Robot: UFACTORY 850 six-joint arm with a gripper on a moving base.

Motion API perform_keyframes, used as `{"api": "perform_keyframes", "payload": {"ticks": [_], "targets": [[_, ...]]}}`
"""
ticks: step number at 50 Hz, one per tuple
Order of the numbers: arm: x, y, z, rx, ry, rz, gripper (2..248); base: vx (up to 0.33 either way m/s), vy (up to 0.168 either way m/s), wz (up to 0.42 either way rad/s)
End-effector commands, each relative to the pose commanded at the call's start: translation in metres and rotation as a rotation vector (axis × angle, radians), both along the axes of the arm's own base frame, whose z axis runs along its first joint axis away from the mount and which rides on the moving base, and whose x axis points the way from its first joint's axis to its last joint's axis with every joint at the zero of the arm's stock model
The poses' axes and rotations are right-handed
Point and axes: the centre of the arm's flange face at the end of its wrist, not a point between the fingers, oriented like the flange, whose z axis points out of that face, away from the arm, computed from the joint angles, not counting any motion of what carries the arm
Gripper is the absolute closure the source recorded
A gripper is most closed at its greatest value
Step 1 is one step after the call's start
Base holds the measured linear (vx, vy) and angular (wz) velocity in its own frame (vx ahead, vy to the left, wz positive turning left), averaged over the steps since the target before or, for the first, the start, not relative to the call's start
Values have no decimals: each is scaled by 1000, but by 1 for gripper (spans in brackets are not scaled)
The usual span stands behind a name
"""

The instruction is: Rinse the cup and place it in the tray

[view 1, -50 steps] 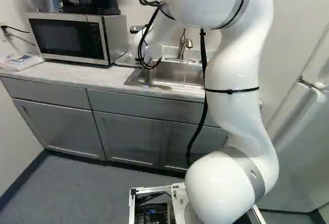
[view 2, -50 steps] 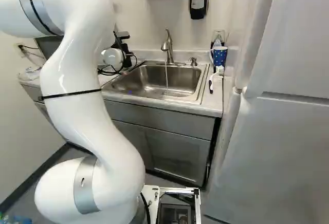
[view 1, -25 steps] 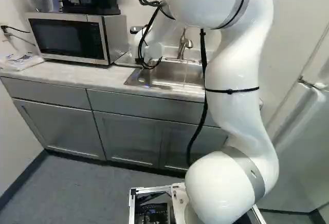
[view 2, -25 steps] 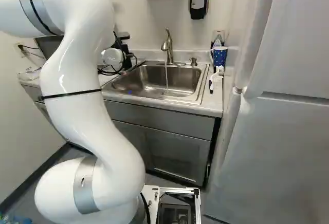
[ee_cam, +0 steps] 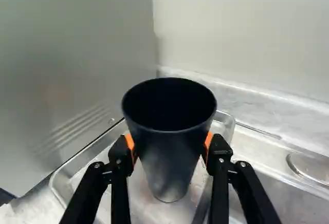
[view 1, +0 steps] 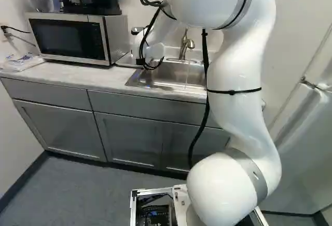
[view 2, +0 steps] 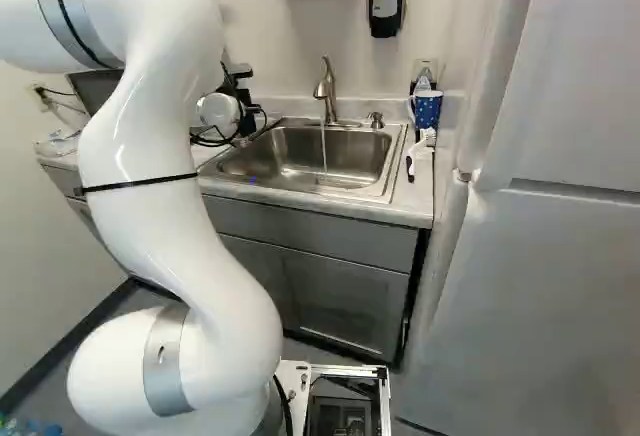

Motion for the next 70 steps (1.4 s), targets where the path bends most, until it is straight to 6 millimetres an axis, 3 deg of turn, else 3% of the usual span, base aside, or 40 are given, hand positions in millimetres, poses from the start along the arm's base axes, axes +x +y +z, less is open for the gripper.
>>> {"api": "perform_keyframes", "payload": {"ticks": [1,2,6,7,11,12,27,70], "targets": [[0,0,0,0,0,0,112,0,0,0],[0,0,0,0,0,0,80,0,0,0],[0,0,0,0,0,0,80,0,0,0],[0,0,0,0,0,0,45,0,0,0],[0,0,0,0,0,0,45,0,0,0],[0,0,0,0,0,0,10,0,0,0],[0,0,4,2,-7,0,3,0,0,0],[-4,-1,53,26,-83,0,3,0,0,0]]}}
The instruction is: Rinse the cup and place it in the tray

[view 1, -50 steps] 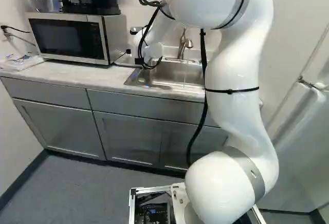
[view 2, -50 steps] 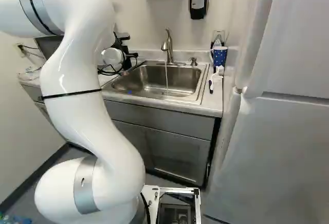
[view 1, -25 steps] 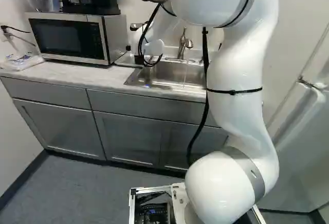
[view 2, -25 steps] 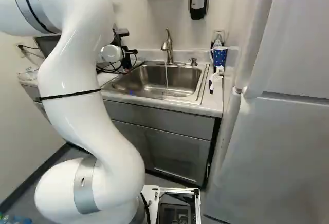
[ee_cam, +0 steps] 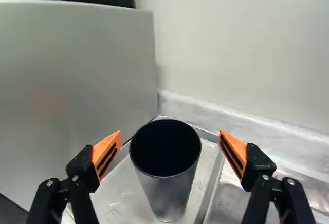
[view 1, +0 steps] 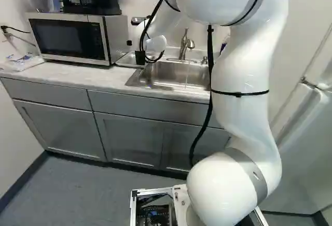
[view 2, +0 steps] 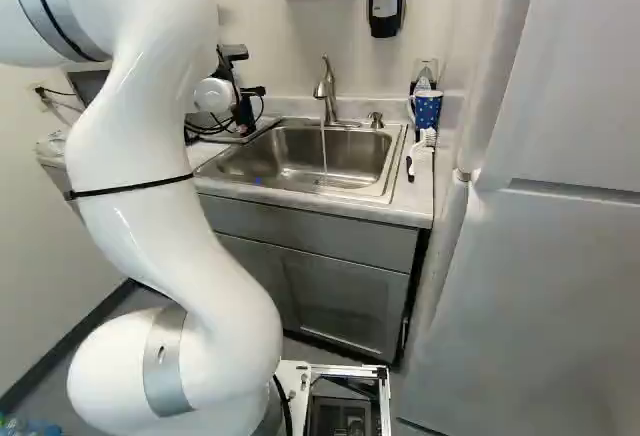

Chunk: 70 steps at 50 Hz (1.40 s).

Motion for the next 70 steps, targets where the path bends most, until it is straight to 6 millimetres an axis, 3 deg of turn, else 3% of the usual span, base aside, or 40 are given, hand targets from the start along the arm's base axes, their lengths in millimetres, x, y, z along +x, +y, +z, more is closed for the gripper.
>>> {"api": "perform_keyframes", "payload": {"ticks": [44,70], "targets": [[-2,-3,50,25,-81,-3,3,0,0,0],[17,-40,78,37,-135,-65,3,0,0,0]]}}
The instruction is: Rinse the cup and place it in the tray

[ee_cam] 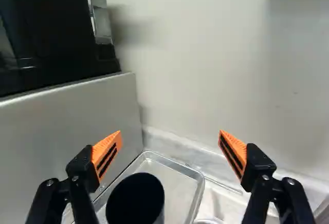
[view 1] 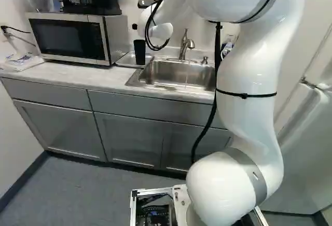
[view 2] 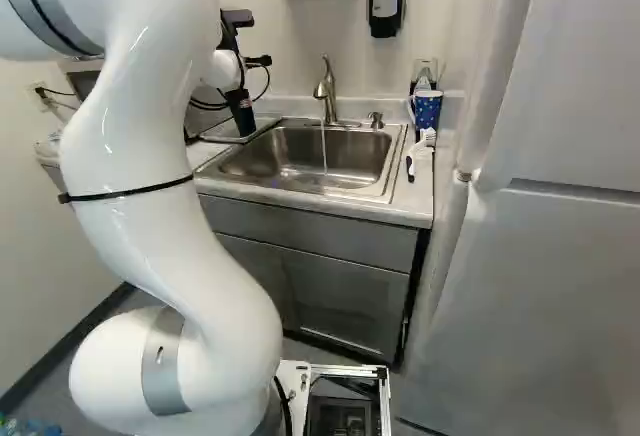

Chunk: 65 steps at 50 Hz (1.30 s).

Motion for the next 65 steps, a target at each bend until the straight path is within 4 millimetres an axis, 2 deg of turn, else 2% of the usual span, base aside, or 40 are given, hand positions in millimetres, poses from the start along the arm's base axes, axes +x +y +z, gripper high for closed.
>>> {"api": "perform_keyframes", "payload": {"ticks": [13,57,65], "targets": [[6,-21,14,6,-26,-33,3,0,0,0],[3,-92,61,11,-63,-139,3,0,0,0],[3,-104,60,8,-46,-158,3,0,0,0]]}}
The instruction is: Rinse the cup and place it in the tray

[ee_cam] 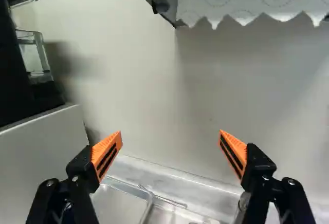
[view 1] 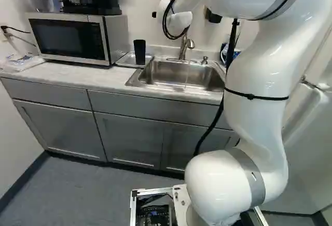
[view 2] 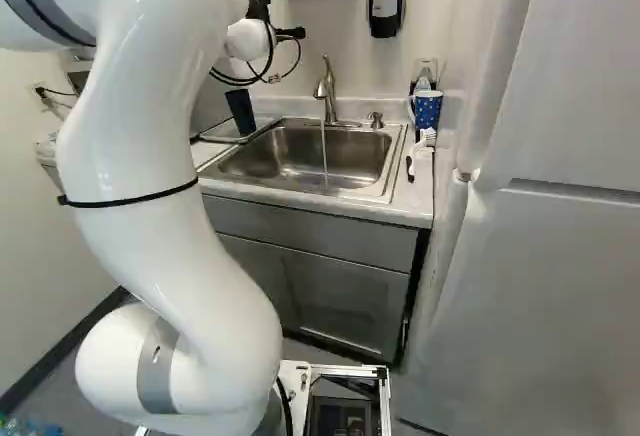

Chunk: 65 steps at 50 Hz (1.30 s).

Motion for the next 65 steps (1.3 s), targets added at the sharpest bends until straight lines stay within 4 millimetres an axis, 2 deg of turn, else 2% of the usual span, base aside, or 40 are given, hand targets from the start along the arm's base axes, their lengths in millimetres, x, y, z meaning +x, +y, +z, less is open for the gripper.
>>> {"api": "perform_keyframes", "payload": {"ticks": [31,52,65], "targets": [[-1,-46,-5,-2,63,-71,3,0,0,0],[-1,-48,-11,-4,130,-73,3,0,0,0],[-1,-61,-15,-3,165,-91,3,0,0,0]]}}
